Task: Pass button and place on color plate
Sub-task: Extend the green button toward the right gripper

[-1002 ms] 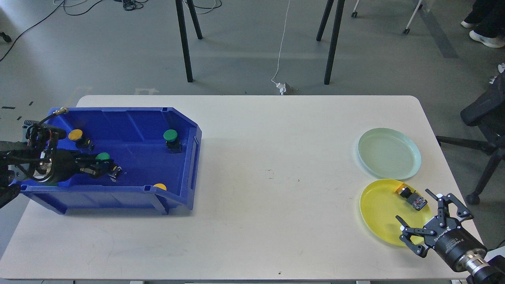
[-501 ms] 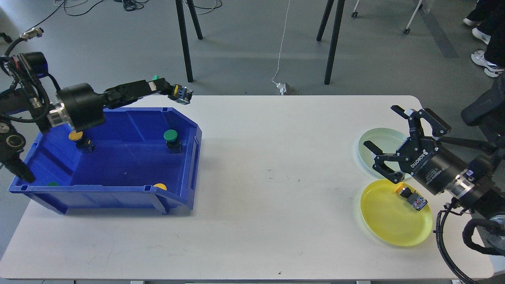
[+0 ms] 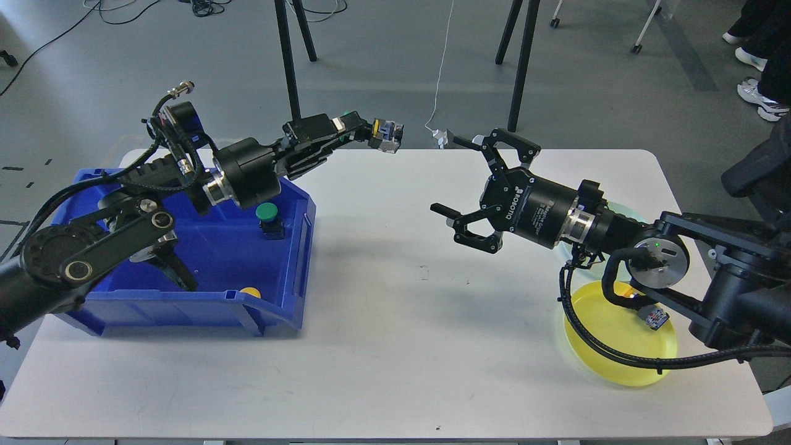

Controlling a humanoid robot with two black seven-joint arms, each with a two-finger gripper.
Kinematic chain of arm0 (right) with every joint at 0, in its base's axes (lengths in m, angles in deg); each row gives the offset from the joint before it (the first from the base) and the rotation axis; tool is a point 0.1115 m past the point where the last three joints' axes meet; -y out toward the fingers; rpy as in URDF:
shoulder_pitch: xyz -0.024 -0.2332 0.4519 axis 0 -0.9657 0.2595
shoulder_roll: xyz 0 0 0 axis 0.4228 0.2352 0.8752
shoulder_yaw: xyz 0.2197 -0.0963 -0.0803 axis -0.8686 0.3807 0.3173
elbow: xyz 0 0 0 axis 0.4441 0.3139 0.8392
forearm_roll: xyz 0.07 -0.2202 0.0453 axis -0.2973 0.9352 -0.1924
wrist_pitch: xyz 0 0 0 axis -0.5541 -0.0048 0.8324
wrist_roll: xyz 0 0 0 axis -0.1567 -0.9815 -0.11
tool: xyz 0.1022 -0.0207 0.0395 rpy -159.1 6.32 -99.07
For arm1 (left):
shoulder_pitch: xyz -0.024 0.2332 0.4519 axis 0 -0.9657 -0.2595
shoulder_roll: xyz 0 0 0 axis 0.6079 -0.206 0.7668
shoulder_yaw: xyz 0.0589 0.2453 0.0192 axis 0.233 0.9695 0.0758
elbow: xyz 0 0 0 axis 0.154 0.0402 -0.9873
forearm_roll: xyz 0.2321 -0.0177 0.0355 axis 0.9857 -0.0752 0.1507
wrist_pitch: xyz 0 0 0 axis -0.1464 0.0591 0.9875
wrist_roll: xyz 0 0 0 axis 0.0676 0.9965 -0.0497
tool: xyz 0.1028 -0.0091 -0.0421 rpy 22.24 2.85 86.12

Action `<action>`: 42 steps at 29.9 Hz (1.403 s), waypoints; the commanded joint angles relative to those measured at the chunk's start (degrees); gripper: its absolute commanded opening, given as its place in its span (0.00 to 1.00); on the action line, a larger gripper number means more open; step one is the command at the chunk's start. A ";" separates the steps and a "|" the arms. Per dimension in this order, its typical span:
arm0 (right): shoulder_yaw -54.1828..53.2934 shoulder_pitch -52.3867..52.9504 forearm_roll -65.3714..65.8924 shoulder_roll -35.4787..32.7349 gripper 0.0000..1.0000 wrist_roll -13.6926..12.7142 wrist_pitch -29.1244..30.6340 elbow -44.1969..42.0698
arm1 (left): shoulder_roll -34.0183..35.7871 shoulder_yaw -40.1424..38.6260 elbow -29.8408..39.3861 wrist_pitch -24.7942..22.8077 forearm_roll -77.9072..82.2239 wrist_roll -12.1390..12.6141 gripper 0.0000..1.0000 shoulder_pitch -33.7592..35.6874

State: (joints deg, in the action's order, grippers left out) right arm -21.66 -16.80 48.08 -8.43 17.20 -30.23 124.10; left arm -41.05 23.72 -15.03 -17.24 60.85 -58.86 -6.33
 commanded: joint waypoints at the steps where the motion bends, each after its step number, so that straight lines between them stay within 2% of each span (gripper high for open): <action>1: -0.58 -0.12 -1.59 5.57 1.00 -0.76 0.01 -4.92 | 0.01 0.08 0.01 -0.02 0.14 -0.01 0.05 -0.01; 6: -0.94 0.15 -3.96 8.66 1.00 -1.20 0.01 -8.45 | 0.01 0.08 0.01 -0.02 0.32 -0.01 0.05 -0.01; 10: -0.41 0.58 -4.05 10.24 1.00 -2.78 0.01 -8.54 | 0.01 0.26 0.01 -0.02 0.41 -0.01 0.06 -0.01; 19: -0.06 1.90 -8.17 10.51 1.00 -3.57 0.01 -8.54 | -0.07 0.26 0.01 -0.02 1.46 -0.01 0.06 -0.01; 42: -0.58 4.63 -10.64 12.97 0.99 -4.01 0.01 -11.18 | -0.07 0.43 0.01 -0.02 1.46 -0.01 0.07 -0.01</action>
State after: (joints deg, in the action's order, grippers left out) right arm -22.27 -12.31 37.44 4.51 13.21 -30.23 113.01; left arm -41.12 24.07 -15.01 -17.25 62.32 -58.87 -6.33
